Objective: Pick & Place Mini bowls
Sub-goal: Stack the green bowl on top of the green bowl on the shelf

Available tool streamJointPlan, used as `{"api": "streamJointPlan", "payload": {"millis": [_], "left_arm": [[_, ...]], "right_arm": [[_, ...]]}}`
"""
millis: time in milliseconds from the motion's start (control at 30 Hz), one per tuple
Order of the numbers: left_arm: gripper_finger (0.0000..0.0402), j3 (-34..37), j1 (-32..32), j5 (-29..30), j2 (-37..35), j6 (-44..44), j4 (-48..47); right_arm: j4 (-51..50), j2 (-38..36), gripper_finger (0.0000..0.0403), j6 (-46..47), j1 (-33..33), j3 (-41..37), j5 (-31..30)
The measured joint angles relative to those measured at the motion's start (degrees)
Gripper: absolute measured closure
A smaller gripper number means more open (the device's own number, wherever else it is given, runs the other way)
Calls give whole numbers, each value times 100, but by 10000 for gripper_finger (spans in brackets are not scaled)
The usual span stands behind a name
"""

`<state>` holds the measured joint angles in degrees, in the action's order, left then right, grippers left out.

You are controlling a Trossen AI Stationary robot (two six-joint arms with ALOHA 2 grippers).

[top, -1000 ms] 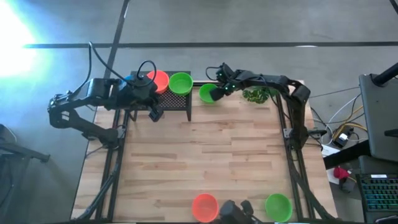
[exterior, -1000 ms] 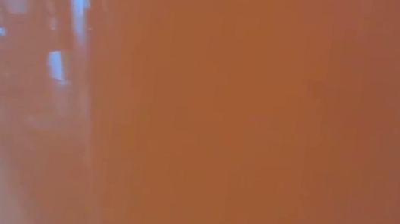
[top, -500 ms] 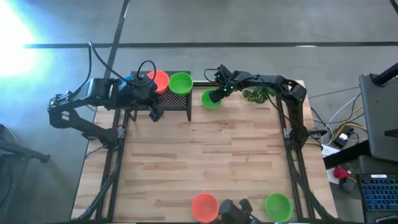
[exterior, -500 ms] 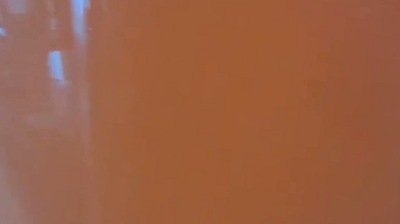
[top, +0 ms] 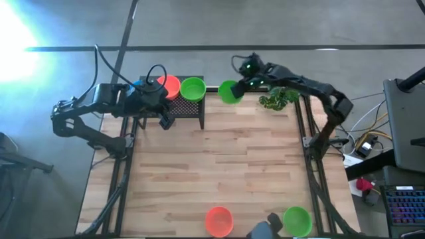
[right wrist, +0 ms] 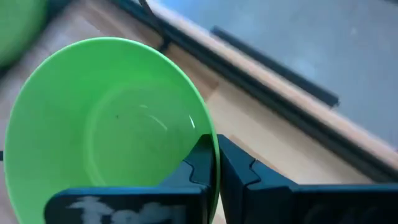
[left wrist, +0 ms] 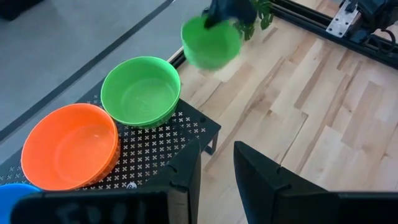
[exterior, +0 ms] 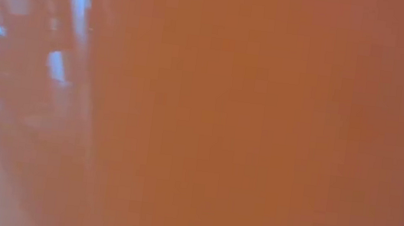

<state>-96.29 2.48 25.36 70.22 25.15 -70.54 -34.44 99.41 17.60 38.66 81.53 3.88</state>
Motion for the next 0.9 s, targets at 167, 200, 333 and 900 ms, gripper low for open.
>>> {"api": "streamJointPlan", "payload": {"millis": [167,200,333,900], "left_arm": [[312,0,0,0,0,-106,2],[312,0,0,0,0,-107,2],[312,0,0,0,0,-109,2],[312,0,0,2,0,-103,27]], "right_arm": [[-654,-355,394,-199,8,685,42],[-762,-363,394,-247,4,857,54],[-1270,-216,394,-417,-3,1618,96],[-2670,1533,395,-1160,-149,4772,715]]}}
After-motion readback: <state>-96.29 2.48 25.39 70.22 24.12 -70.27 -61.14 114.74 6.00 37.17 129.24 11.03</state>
